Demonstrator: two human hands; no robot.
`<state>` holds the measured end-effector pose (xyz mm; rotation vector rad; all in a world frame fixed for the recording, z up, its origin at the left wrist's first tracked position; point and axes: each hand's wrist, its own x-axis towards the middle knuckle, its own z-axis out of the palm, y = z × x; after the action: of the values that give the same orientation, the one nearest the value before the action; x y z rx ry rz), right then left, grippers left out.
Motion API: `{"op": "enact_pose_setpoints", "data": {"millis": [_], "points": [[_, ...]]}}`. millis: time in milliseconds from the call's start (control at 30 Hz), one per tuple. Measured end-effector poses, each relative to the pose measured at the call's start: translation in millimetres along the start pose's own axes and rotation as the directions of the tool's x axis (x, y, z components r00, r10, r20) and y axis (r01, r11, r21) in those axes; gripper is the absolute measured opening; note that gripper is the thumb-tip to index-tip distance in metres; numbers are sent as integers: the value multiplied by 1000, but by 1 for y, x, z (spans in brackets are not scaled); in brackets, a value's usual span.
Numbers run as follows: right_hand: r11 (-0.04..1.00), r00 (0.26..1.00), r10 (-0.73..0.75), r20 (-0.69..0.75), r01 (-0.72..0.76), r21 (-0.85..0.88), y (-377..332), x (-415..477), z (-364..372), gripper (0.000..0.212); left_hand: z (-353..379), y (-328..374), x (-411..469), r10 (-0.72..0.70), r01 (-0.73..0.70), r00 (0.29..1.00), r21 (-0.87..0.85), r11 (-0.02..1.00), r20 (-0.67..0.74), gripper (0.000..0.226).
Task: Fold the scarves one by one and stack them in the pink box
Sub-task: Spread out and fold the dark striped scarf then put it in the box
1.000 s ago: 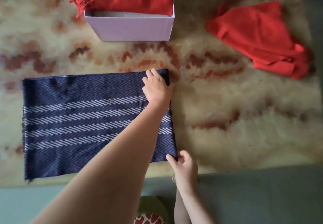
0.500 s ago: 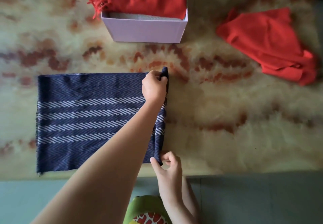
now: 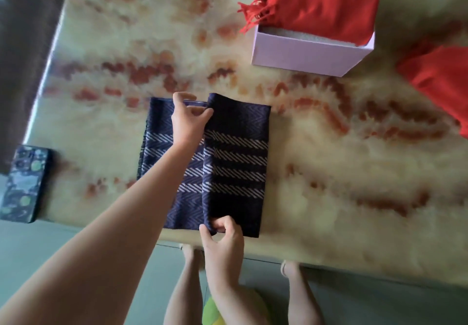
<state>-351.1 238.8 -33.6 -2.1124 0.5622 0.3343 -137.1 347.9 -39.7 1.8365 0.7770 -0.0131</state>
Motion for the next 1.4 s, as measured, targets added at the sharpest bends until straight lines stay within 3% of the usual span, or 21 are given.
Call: {"op": "enact_pose_setpoints", "data": {"millis": [300,500,733,933,1067,1400], "points": [[995,996,-12,91,21,-98,-24,-29,70,16,-77,-43,42,-19,19,1000,-29,999,-9,46],[991,996,-86,27,88,-101,-43,-36,107,19,-102,-54,63,-3,4,1000,-43,999,15,45],[998,1000,-17,26,19,-51,-42,-36,127,18,-114,-62,75,15,-14,998,-26,1000,67,43],[968,988,-157,6,155,-198,-41,-36,127,25,-117,-65,75,22,-20,997,-25,999,77,39],[907,969,-229,90,246,-342,-42,-35,130,28,-116,-66,74,38,-38,998,12,999,57,37],[809,889,-363,279,449,-378,-36,-32,132,19,-112,-64,71,70,-70,997,65,995,15,25]]}}
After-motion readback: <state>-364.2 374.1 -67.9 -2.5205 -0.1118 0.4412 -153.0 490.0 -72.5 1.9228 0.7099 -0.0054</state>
